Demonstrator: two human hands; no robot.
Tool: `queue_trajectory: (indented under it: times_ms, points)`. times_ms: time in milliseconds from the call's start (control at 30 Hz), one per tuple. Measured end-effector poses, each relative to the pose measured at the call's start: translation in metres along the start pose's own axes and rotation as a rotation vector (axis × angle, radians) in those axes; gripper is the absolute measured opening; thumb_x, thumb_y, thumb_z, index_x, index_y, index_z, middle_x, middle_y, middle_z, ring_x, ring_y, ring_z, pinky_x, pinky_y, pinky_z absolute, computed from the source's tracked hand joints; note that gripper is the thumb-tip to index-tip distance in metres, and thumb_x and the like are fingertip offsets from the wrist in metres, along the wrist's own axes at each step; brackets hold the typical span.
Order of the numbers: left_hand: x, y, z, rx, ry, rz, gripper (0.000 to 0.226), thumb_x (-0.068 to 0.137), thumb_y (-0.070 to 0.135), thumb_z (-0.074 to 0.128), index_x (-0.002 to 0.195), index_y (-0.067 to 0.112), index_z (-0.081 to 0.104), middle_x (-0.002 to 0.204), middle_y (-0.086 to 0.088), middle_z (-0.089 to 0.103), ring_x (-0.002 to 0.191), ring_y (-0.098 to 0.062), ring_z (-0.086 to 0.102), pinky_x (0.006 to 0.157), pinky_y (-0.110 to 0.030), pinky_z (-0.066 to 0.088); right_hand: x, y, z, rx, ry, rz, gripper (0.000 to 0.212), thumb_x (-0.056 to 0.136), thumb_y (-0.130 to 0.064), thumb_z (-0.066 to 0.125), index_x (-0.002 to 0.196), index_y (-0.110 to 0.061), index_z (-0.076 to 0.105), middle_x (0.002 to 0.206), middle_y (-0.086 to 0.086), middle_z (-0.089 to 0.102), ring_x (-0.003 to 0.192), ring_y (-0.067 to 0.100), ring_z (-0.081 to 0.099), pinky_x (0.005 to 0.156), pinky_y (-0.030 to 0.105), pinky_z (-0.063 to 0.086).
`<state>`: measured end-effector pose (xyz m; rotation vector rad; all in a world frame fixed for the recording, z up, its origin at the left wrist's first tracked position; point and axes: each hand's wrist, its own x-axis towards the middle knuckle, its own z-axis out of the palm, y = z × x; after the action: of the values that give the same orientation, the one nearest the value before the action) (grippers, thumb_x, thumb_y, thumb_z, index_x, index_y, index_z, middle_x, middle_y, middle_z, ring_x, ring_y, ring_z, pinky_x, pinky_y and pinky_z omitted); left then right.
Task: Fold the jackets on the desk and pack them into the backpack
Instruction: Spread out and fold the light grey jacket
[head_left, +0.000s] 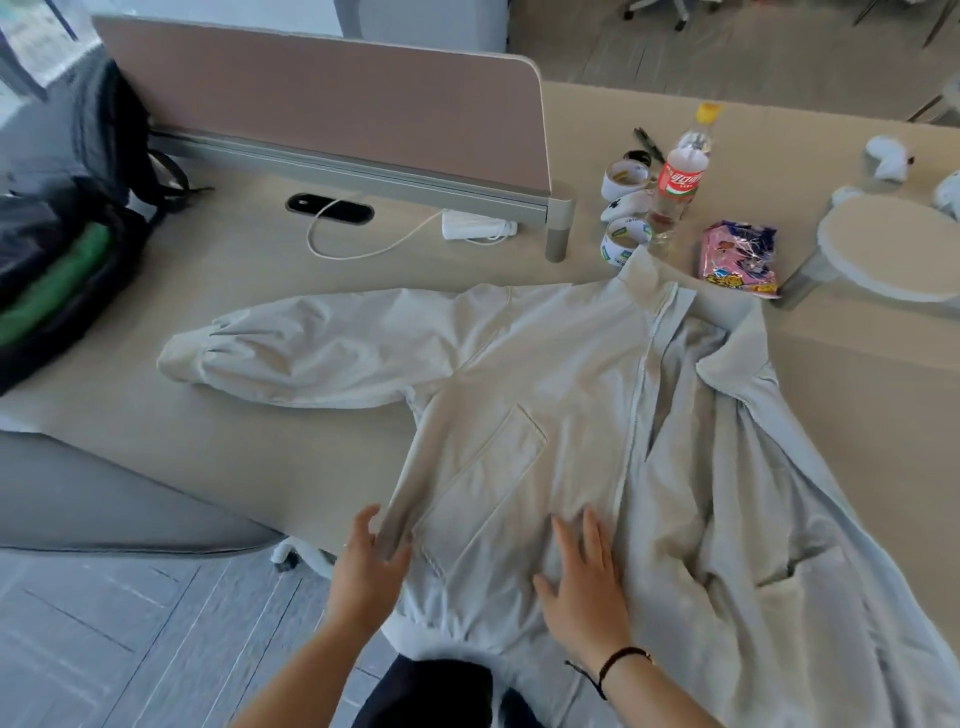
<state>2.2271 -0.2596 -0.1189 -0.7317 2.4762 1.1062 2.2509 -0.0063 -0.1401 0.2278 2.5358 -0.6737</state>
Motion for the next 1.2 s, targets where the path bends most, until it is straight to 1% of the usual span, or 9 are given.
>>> queue_trajectory:
  times_ms: [167,267,367,433,600,700,833,1000,1200]
  points:
    - [-0.010,-0.019,-0.013,0.006,-0.021,-0.118,0.016,0.090,0.018,0.068,0.083,0.008,0.059,0.067,-0.004,0.057,0.060,-0.021,0.051,0.057,-0.032,0.039,-0.030,-0.005,0.001,0.189,0.138,0.140,0.078,0.093,-0.024,0.066,0.155,-0.040,0.020,0.166,0.004,-0.018,0.153,0.027,0.003,0.122,0.037,0.012]
    - [-0.019,-0.016,-0.019,-0.030,-0.042,-0.028,0.020,0.093,0.017,0.064,0.079,0.007,0.054,0.065,-0.005,0.051,0.058,-0.021,0.047,0.054,-0.032,0.037,-0.046,-0.002,0.006,0.407,0.187,0.217,0.071,0.089,-0.015,0.071,0.148,-0.033,0.035,0.158,0.014,0.021,0.145,0.024,0.020,0.114,0.034,0.026]
    - [-0.029,-0.016,-0.027,-0.076,-0.072,0.067,0.029,0.098,0.020,0.058,0.074,0.014,0.042,0.063,-0.001,0.045,0.057,-0.020,0.043,0.055,-0.035,0.035,-0.070,-0.001,0.016,0.655,0.103,0.324,0.066,0.087,-0.014,0.074,0.140,-0.035,0.041,0.111,0.002,0.057,0.098,0.014,0.055,0.079,0.023,0.047]
    - [-0.035,-0.017,-0.036,-0.102,-0.081,0.104,0.031,0.098,0.022,0.055,0.074,0.015,0.038,0.059,0.004,0.041,0.054,-0.018,0.039,0.055,-0.035,0.033,-0.085,0.000,0.026,0.710,0.033,0.361,0.060,0.090,-0.008,0.069,0.140,-0.029,0.045,0.083,0.001,0.059,0.071,0.014,0.056,0.061,0.021,0.045]
    - [-0.042,-0.027,-0.052,-0.231,-0.179,0.078,0.027,0.099,0.027,0.051,0.091,0.002,0.046,0.072,-0.004,0.042,0.062,-0.017,0.041,0.060,-0.032,0.035,-0.109,-0.006,0.040,0.837,0.002,0.390,0.044,0.092,0.003,0.062,0.128,-0.022,0.057,0.107,0.009,0.064,0.095,0.033,0.062,0.073,0.029,0.046]
    - [-0.047,-0.035,-0.060,-0.242,-0.292,0.077,0.010,0.096,0.026,0.062,0.099,0.016,0.060,0.086,0.000,0.065,0.075,-0.019,0.061,0.067,-0.030,0.049,-0.112,-0.010,0.050,0.850,0.060,0.402,0.044,0.089,-0.008,0.071,0.128,-0.020,0.055,0.116,0.009,0.057,0.101,0.019,0.057,0.082,0.028,0.047]
    - [-0.054,-0.042,-0.062,-0.305,-0.371,0.034,0.020,0.090,0.016,0.069,0.106,0.027,0.065,0.101,-0.005,0.072,0.095,-0.028,0.070,0.086,-0.047,0.059,-0.122,-0.008,0.065,0.956,0.245,0.537,0.046,0.083,-0.015,0.081,0.117,-0.010,0.050,0.108,0.004,0.056,0.090,0.014,0.056,0.074,0.029,0.047]
    - [-0.056,-0.042,-0.071,-0.364,-0.454,-0.066,0.035,0.076,0.026,0.076,0.106,0.007,0.072,0.099,-0.014,0.076,0.096,-0.036,0.072,0.091,-0.054,0.056,-0.133,-0.003,0.094,1.242,0.135,0.615,0.042,0.083,-0.012,0.081,0.115,-0.006,0.054,0.109,0.012,0.067,0.102,0.031,0.064,0.088,0.039,0.052]
    - [-0.056,-0.072,-0.070,-0.508,-0.510,-0.156,0.017,0.099,0.018,0.061,0.115,0.013,0.066,0.109,-0.010,0.075,0.104,-0.032,0.069,0.092,-0.052,0.055,-0.138,0.001,0.070,1.513,0.168,0.569,0.013,0.098,-0.016,0.063,0.106,-0.008,0.070,0.101,0.015,0.076,0.096,0.036,0.072,0.088,0.049,0.057]
